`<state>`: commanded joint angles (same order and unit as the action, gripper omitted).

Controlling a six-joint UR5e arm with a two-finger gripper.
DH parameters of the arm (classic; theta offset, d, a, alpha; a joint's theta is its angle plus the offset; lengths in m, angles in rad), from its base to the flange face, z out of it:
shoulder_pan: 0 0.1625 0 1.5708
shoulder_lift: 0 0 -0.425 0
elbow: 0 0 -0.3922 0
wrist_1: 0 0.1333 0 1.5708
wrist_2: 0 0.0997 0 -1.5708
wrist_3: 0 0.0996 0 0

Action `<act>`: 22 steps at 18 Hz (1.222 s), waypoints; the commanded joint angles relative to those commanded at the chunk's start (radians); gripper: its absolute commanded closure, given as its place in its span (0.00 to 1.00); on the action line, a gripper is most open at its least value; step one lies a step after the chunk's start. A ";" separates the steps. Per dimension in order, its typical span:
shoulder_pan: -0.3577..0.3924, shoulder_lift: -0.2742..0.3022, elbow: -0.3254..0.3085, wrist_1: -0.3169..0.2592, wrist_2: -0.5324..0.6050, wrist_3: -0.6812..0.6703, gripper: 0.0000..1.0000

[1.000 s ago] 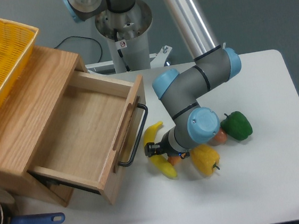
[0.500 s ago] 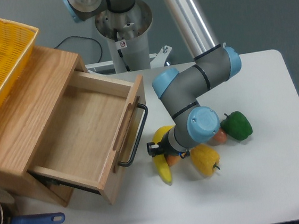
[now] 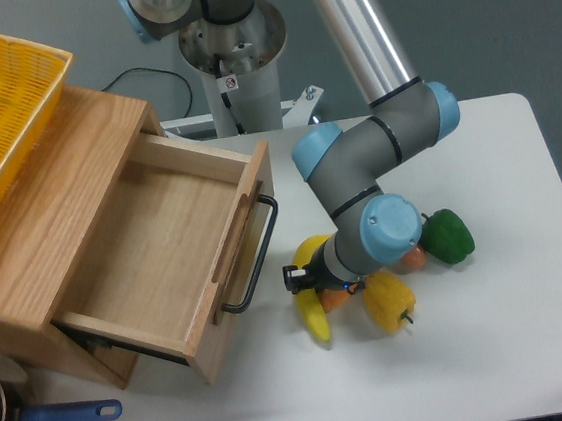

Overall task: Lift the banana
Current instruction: 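Lift the banana up off the table with the gripper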

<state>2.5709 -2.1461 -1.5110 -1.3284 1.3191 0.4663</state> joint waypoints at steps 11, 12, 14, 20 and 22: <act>0.009 0.037 0.057 -0.090 0.061 0.031 0.65; 0.009 0.044 0.058 -0.091 0.077 0.035 0.65; 0.009 0.052 0.069 -0.092 0.115 0.078 0.65; 0.031 0.117 0.095 -0.094 0.178 0.244 0.65; 0.031 0.136 0.098 -0.094 0.213 0.293 0.65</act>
<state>2.6016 -2.0096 -1.4128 -1.4220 1.5322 0.7591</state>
